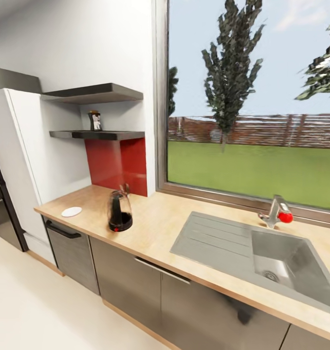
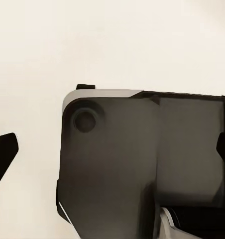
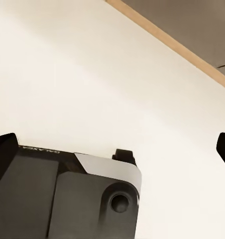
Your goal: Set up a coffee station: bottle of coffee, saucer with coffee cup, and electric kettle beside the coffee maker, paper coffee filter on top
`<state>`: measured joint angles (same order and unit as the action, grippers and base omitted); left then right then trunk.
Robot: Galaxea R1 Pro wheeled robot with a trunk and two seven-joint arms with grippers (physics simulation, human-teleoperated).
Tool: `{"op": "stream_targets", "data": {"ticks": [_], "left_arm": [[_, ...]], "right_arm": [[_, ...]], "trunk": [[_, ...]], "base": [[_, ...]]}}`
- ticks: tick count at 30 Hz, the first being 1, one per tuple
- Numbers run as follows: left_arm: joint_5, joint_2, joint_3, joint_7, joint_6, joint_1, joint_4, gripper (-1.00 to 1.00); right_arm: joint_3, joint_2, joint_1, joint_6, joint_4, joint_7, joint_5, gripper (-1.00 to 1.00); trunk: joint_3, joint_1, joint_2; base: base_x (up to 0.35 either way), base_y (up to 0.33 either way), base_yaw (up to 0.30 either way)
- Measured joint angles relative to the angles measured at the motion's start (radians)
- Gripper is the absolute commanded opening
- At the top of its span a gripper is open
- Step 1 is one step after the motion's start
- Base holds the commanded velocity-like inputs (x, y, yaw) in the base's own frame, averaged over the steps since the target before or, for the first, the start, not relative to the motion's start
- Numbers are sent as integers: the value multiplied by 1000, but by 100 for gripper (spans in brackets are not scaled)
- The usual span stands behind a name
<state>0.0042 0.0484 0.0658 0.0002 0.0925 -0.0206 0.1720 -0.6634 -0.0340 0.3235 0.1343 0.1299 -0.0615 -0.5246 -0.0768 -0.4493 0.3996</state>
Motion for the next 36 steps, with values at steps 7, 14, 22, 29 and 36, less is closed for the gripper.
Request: {"op": "stream_targets", "data": {"ticks": [7,14,22,29,36], "left_arm": [[0,0,0,0,0,0,0,100],[0,0,0,0,0,0,0,100],[0,0,0,0,0,0,0,100],[0,0,0,0,0,0,0,100],[0,0,0,0,0,0,0,100]], "right_arm": [[0,0,0,0,-1,-1,0,100],[0,0,0,1,-1,0,0,100],[0,0,0,0,-1,0,0,100],[0,0,0,1,-1,0,0,100],[0,0,0,1,-1,0,0,100]], "trunk": [[0,0,0],[0,0,0],[0,0,0],[0,0,0],[0,0,0]], "base": [[169,304,0],[160,310,0],[157,311,0],[157,311,0],[145,313,0]]}}
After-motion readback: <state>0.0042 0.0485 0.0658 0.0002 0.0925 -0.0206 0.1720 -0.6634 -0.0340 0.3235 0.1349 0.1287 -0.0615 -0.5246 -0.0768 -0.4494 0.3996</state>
